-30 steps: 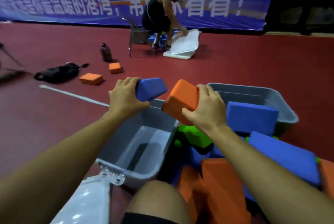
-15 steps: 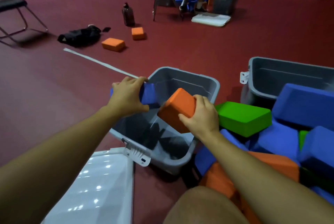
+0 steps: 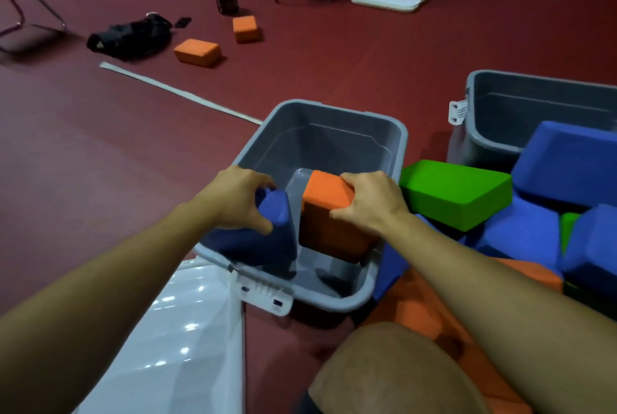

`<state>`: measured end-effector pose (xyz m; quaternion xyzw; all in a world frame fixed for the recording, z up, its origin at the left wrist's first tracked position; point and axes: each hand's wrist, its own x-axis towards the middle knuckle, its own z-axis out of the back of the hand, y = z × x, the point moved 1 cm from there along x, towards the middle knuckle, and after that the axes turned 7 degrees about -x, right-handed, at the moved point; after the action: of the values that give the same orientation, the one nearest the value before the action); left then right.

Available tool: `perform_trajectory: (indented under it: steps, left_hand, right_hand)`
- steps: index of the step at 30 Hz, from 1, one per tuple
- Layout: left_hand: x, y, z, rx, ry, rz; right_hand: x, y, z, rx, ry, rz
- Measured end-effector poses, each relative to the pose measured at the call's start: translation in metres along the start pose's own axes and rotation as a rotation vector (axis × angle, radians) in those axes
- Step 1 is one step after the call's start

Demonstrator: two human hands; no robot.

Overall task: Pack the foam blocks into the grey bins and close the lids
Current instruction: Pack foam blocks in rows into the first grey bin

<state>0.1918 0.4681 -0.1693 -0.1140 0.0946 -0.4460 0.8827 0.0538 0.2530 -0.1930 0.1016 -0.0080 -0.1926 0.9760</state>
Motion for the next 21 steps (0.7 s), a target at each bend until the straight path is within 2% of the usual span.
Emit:
perform_trajectory:
  steps: [5,11,15,21]
  left_hand:
    - [-0.021,-0.009,-0.008,-0.048,0.093,0.058]
    - [-0.041,0.014,-0.030,-0.088,-0.045,0.130]
    - [-0.040,0.025,-0.052,-0.104,0.019,0.163]
    - [-0.023,0.031,-0.082,-0.073,0.169,0.088]
  right_hand:
    - [-0.019,0.006,0.005,-0.078,0.058,0.128]
    - [-0.023,0.013,-0.025,-0.125,0.096,0.162]
    - [-0.021,0.009,-0.050,-0.151,0.133,0.185]
    - [-0.020,0.012,-0.074,-0.182,0.159,0.232]
